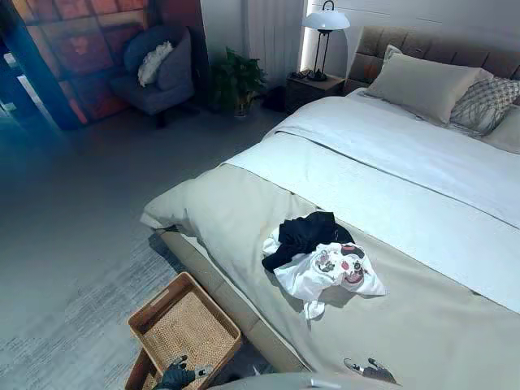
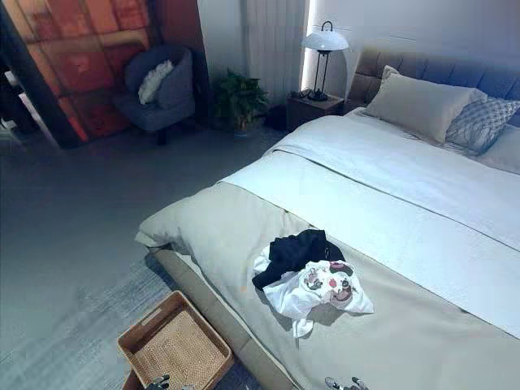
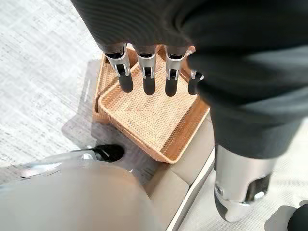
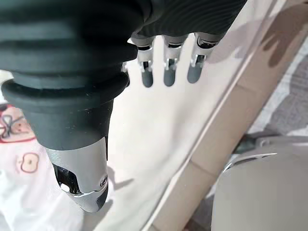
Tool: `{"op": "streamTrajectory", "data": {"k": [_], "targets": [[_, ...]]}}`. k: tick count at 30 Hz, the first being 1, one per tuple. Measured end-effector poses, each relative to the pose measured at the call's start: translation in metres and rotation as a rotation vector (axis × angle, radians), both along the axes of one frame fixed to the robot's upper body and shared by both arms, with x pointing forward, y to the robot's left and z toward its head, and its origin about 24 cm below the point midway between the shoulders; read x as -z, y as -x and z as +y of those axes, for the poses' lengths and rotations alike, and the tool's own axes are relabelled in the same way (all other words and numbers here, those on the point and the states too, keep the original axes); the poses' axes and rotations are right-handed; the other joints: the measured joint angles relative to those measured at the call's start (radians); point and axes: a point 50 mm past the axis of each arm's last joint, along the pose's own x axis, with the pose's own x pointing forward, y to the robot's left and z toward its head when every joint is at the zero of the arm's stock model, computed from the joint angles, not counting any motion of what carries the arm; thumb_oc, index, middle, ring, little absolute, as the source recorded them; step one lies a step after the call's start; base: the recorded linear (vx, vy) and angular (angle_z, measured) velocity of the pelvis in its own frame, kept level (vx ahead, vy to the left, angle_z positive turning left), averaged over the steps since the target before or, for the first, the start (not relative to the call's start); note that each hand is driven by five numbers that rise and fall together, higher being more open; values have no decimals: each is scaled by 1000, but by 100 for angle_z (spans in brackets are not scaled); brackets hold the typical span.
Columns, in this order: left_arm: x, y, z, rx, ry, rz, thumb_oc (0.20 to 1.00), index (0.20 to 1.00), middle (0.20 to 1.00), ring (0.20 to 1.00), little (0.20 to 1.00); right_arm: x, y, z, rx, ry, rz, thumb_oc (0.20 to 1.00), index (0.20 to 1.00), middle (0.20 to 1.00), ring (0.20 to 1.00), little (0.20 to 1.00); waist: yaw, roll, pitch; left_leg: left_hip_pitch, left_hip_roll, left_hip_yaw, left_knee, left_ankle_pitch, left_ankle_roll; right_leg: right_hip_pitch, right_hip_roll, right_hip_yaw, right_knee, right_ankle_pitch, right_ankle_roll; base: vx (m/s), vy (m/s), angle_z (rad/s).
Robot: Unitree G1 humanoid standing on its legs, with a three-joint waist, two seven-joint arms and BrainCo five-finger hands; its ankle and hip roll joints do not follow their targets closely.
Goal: Pick up clothes into the bucket
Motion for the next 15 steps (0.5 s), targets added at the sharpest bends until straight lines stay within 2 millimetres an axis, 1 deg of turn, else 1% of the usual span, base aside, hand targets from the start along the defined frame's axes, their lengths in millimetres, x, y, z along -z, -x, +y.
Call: {"op": "streamTrajectory", "data": {"k": [1, 15], "targets": [[0, 0, 0, 2, 1, 0, 1000, 1000, 1000, 1000, 1000, 0, 0, 1, -4, -1, 0, 1000, 1000, 1000, 1000, 1000, 0, 0, 0, 0, 0, 0, -1, 0, 0, 0, 0, 0, 0, 0, 0, 164, 402, 8], [0, -1, -1, 22, -5, 2, 1000, 1000, 1000, 1000, 1000, 0, 0, 2, -23, 1, 3, 1000, 1000, 1000, 1000, 1000, 0, 4, 0, 0, 0, 0, -2, 0, 0, 0, 0, 1, 0, 0, 0, 0, 0, 0]]}}
